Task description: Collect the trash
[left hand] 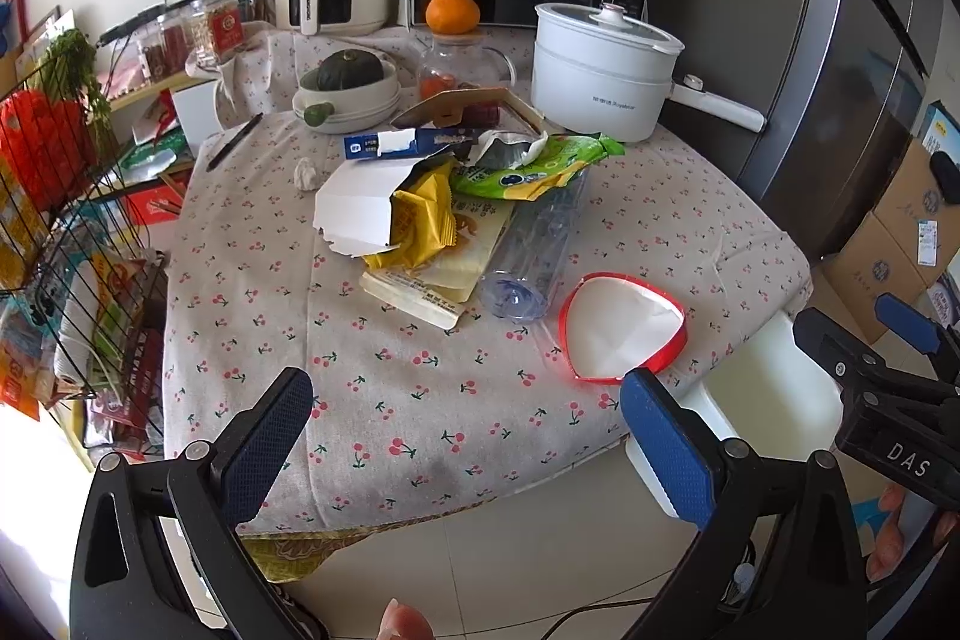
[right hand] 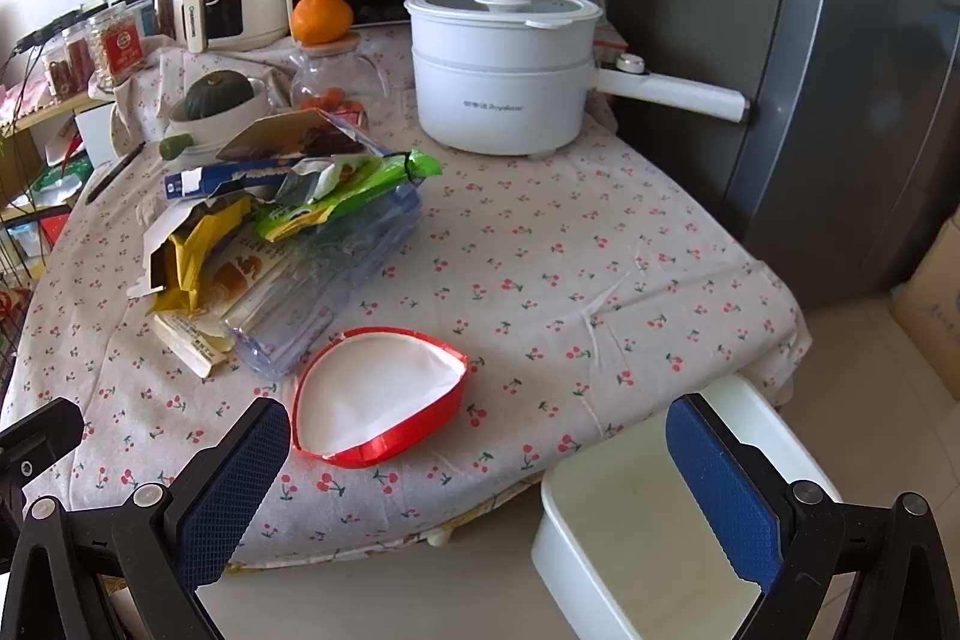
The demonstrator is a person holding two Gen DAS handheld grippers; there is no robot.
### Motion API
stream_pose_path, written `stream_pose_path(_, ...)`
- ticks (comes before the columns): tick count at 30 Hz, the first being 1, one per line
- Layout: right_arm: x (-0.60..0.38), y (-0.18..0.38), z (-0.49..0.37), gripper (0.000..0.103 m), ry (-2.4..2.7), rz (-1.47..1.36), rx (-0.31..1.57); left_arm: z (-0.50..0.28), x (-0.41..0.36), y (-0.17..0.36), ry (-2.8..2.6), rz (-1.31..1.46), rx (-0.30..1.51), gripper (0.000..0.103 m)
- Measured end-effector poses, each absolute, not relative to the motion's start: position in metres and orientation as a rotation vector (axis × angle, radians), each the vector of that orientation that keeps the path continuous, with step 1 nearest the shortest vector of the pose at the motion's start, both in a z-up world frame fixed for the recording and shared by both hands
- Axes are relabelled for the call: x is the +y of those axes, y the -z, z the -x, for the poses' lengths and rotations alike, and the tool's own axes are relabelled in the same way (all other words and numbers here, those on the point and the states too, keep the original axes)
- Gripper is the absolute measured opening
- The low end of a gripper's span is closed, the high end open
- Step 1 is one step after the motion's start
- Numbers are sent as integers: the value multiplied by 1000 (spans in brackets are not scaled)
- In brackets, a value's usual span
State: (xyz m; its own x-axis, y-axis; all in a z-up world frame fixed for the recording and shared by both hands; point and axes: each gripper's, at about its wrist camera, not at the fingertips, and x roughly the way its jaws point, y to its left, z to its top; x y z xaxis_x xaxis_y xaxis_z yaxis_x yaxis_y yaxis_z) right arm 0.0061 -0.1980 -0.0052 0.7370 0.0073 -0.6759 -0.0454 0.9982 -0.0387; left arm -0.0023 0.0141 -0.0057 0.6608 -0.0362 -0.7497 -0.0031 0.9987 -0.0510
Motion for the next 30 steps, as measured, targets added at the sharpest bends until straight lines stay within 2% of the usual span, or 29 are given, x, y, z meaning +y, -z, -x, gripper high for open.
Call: stream_pose_path(30,-194,10,-10,103,-22,53,758,4,19,3,-22,28,820,103)
